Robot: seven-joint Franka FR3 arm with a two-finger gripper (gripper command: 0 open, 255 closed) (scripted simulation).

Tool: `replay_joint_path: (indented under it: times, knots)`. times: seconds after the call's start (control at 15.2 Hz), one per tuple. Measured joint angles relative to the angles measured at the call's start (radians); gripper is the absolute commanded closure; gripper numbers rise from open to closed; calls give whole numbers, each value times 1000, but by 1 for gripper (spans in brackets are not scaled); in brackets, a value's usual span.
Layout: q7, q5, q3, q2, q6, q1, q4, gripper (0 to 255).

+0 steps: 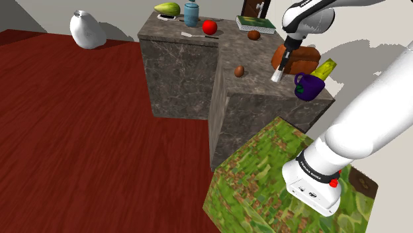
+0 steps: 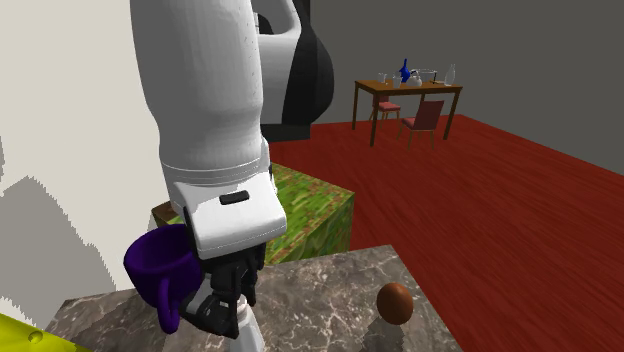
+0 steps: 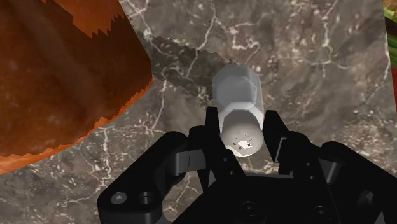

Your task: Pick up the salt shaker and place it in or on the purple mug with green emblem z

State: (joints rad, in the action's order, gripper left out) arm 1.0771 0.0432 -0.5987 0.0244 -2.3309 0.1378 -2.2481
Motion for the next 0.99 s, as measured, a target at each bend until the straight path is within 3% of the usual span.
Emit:
replay_joint_path:
  times: [0.99]
  knots:
    - [-41, 62, 9, -98, 160, -5, 76, 255]
